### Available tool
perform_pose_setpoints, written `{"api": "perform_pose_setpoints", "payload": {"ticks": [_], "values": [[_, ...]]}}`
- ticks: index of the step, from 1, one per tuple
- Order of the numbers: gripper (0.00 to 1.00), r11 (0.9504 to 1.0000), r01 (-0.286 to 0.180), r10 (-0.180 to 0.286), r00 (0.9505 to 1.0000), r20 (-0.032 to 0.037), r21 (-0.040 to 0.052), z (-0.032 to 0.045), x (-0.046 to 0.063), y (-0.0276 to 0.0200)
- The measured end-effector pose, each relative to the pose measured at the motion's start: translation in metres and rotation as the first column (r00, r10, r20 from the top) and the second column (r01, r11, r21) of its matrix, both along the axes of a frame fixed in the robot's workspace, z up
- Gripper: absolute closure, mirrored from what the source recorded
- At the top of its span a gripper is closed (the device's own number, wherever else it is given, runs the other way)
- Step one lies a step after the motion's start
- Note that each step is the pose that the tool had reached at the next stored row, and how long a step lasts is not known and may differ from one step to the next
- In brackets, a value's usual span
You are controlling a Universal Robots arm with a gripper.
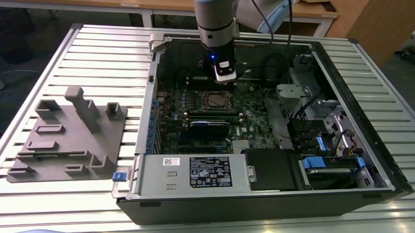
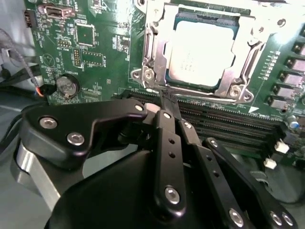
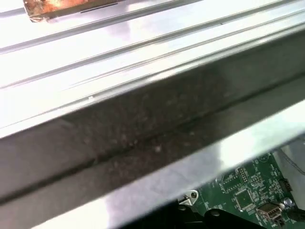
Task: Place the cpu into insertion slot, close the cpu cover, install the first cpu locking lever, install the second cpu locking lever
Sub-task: 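Install the first cpu locking lever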
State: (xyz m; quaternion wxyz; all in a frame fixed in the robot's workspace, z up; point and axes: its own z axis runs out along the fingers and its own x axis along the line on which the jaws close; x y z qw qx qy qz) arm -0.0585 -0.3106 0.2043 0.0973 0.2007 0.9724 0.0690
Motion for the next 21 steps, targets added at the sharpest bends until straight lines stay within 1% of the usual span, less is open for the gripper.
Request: {"api": "perform_pose_setpoints", "payload": {"ticks": [9,21], "values": [[0.89,1.0000,0.000,0.000,1.0000,-0.0063,0.0000,0.0160,0.000,0.0000],[0.89,1.0000,0.000,0.000,1.0000,-0.0065,0.0001,0.0173,0.000,0.0000]]}}
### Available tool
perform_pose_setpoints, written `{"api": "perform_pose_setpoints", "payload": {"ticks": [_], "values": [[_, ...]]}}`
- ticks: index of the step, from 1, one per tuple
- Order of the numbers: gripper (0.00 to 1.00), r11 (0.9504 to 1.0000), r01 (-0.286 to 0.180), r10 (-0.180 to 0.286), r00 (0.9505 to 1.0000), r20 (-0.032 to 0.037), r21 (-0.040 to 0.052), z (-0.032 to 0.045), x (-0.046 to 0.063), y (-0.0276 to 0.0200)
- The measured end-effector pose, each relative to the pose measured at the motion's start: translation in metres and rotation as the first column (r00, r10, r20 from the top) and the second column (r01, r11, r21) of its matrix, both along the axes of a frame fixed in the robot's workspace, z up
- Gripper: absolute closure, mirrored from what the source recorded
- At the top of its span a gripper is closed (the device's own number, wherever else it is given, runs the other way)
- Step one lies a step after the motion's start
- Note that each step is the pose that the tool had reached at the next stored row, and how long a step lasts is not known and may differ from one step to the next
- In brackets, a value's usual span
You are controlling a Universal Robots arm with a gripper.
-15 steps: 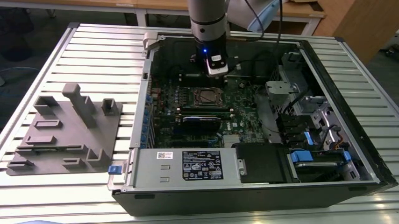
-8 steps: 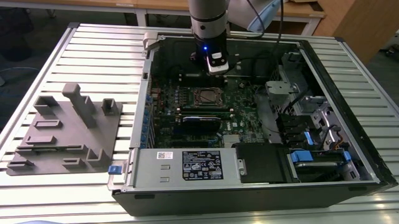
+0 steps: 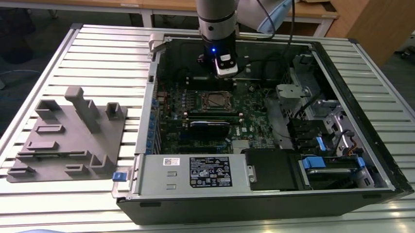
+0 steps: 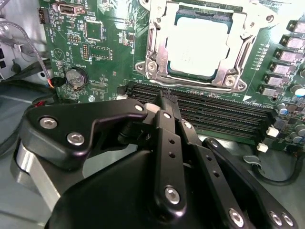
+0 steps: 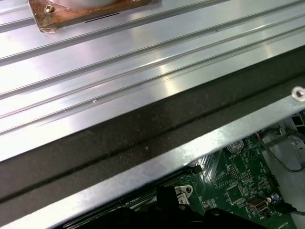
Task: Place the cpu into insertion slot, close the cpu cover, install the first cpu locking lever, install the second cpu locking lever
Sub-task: 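Install the first cpu locking lever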
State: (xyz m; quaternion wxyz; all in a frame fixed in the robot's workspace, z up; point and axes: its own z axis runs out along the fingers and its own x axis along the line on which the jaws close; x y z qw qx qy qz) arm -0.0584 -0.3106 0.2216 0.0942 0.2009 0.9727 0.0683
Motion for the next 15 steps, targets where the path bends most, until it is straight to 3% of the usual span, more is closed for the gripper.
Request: {"api": "perform_pose_setpoints", "payload": {"ticks": [3,9,10,12,14,15], "values": [[0.89,1.0000,0.000,0.000,1.0000,-0.0022,0.0001,0.0001,0.0001,0.0000],[0.89,1.0000,0.000,0.000,0.9992,-0.0411,-0.0015,-0.0003,0.0001,0.0000],[0.89,1.0000,0.000,0.000,0.9990,-0.0457,-0.0019,-0.0003,0.0001,0.0000],[0.89,1.0000,0.000,0.000,0.9989,-0.0468,-0.0020,-0.0002,0.0000,0.0000],[0.89,1.0000,0.000,0.000,0.9964,-0.0843,-0.0023,-0.0003,0.0001,0.0000],[0.89,1.0000,0.000,0.000,0.9964,-0.0847,-0.0023,-0.0003,0.0001,0.0000]]}}
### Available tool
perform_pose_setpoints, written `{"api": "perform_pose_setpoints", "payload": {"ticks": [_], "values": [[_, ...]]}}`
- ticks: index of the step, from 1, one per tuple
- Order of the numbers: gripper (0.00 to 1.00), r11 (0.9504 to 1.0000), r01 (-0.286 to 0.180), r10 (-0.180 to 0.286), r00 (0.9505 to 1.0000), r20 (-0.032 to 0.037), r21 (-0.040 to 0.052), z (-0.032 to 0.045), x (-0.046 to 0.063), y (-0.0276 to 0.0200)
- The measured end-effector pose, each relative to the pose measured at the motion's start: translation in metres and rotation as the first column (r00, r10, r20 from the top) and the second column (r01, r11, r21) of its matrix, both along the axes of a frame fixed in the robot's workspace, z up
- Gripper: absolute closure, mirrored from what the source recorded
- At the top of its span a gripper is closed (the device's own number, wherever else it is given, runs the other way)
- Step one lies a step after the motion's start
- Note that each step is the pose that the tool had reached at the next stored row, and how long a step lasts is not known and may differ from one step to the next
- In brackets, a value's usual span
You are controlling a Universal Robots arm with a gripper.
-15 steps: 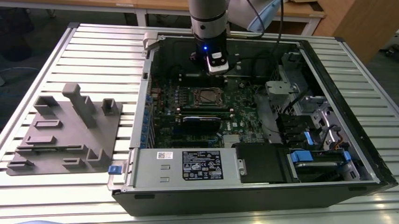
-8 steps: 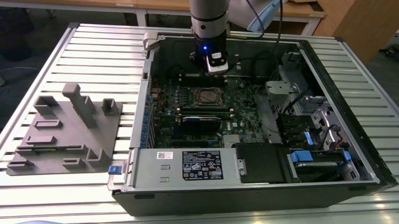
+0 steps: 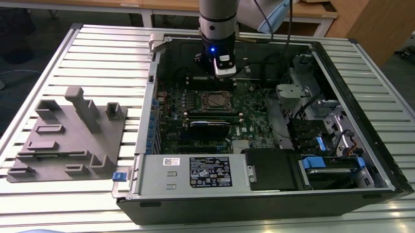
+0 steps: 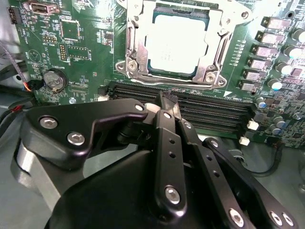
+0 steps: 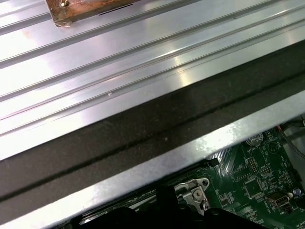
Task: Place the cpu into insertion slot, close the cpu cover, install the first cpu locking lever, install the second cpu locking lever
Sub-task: 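Install the first cpu locking lever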
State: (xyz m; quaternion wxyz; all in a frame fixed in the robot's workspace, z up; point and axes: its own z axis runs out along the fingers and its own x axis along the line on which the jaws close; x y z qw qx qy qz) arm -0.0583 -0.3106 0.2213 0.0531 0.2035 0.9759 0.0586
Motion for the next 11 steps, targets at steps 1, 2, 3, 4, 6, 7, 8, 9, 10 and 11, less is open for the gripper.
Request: {"api": "perform_pose_setpoints", "payload": {"ticks": [1,2,3,4,6,7,8,9,10,11], "values": [[0.89,1.0000,0.000,0.000,1.0000,-0.0004,0.0000,0.0000,0.0000,0.0000],[0.89,1.0000,0.000,0.000,1.0000,-0.0008,0.0000,0.0000,0.0000,0.0000],[0.89,1.0000,0.000,0.000,1.0000,-0.0012,0.0001,0.0000,0.0000,0.0000],[0.89,1.0000,0.000,0.000,1.0000,-0.0016,0.0000,0.0000,0.0000,0.0000],[0.89,1.0000,0.000,0.000,1.0000,-0.0024,0.0000,0.0000,0.0000,0.0000],[0.89,1.0000,0.000,0.000,1.0000,-0.0023,0.0001,0.0000,0.0000,0.0000],[0.89,1.0000,0.000,0.000,1.0000,-0.0023,0.0001,0.0005,0.0000,0.0000],[0.89,1.0000,0.000,0.000,1.0000,-0.0023,0.0001,0.0011,0.0000,0.0000],[0.89,1.0000,0.000,0.000,1.0000,-0.0023,0.0001,0.0018,0.0000,0.0000],[0.89,1.0000,0.000,0.000,1.0000,-0.0024,0.0000,0.0030,0.0000,0.0000]]}}
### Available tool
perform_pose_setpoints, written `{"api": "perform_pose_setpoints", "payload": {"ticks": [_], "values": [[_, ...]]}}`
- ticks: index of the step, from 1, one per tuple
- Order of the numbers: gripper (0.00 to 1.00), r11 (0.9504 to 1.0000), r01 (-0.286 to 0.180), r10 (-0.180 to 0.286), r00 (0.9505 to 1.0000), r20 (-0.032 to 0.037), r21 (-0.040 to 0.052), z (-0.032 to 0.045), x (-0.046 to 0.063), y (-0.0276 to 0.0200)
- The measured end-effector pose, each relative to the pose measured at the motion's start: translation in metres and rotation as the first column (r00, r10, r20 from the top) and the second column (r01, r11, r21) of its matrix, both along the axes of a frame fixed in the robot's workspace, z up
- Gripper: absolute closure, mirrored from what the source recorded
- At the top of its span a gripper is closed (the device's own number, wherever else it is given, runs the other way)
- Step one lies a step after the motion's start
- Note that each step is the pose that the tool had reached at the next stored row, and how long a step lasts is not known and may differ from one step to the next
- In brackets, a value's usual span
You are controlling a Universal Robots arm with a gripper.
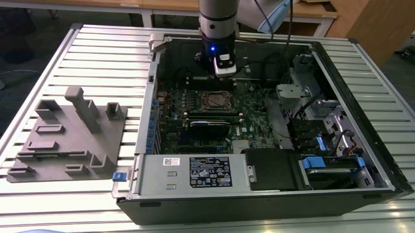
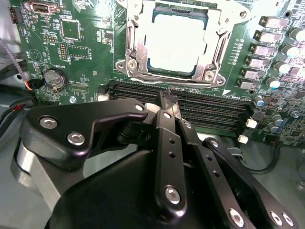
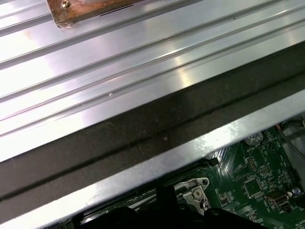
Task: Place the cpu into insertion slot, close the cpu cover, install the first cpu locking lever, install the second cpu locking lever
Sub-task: 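Install the first cpu locking lever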
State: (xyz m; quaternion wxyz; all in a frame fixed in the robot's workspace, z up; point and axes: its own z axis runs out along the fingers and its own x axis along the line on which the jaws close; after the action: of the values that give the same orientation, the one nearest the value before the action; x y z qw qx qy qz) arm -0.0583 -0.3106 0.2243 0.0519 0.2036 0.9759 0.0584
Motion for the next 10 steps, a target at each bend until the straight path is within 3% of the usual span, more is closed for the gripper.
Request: {"api": "perform_pose_setpoints", "payload": {"ticks": [3,4,5,10], "values": [[0.89,1.0000,0.000,0.000,1.0000,0.0001,-0.0015,0.0011,0.0001,0.0001],[0.89,1.0000,0.000,0.000,1.0000,-0.0002,-0.0098,0.0011,0.0001,0.0001],[0.89,0.9997,0.000,0.000,1.0000,-0.0002,-0.0240,0.0012,0.0000,0.0000],[0.89,0.9938,0.000,0.000,1.0000,-0.0024,-0.1112,0.0012,0.0000,0.0000]]}}
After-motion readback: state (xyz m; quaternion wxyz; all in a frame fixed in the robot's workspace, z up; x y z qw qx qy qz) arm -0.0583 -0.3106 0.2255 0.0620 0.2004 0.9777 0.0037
